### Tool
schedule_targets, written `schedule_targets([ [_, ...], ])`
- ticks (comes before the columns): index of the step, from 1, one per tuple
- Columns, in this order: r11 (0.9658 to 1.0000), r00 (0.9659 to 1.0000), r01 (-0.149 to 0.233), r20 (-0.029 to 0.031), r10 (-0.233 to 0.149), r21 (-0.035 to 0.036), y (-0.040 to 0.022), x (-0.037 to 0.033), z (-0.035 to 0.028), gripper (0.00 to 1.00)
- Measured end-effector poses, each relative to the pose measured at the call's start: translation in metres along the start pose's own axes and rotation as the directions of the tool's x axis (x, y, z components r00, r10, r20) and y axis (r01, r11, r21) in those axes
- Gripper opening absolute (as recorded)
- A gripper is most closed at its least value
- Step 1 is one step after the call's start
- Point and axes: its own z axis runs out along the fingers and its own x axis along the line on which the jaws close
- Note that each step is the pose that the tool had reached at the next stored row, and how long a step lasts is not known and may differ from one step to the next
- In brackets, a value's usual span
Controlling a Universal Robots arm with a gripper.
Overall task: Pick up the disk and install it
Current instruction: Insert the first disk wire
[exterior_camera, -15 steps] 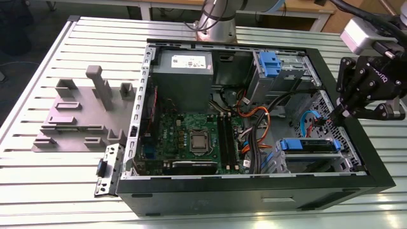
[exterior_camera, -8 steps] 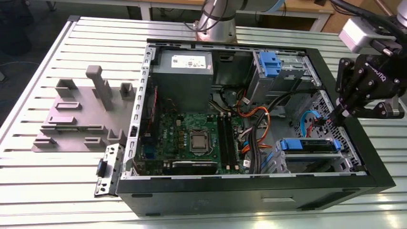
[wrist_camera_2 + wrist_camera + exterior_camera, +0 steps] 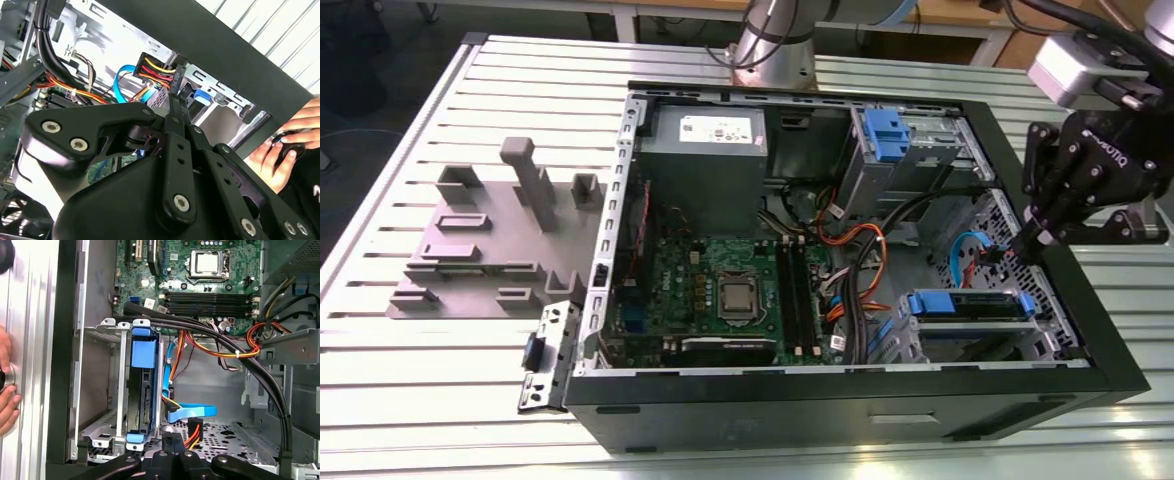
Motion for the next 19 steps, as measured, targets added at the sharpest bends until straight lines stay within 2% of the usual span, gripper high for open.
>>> schedule_targets([
  [4,0.9995,0.9995,0.033,-0.0033,-0.033,0.0015,0.0,-0.0002,0.0008,0.11],
  [8,0.9993,0.9993,0.038,-0.0052,-0.038,0.0015,-0.0001,-0.0028,0.0014,0.11],
  [15,0.9993,0.9992,0.038,-0.0072,-0.038,0.0014,-0.0002,-0.0029,0.0014,0.11],
  [16,0.9993,0.9992,0.038,-0.0087,-0.038,0.0012,-0.0001,-0.003,0.0014,0.11],
  [17,0.9993,0.9992,0.038,-0.0115,-0.038,0.001,-0.0001,-0.0032,0.0013,0.18],
  [19,0.9993,0.999,0.039,-0.021,-0.039,0.0003,-0.0002,-0.0034,0.0014,0.18],
])
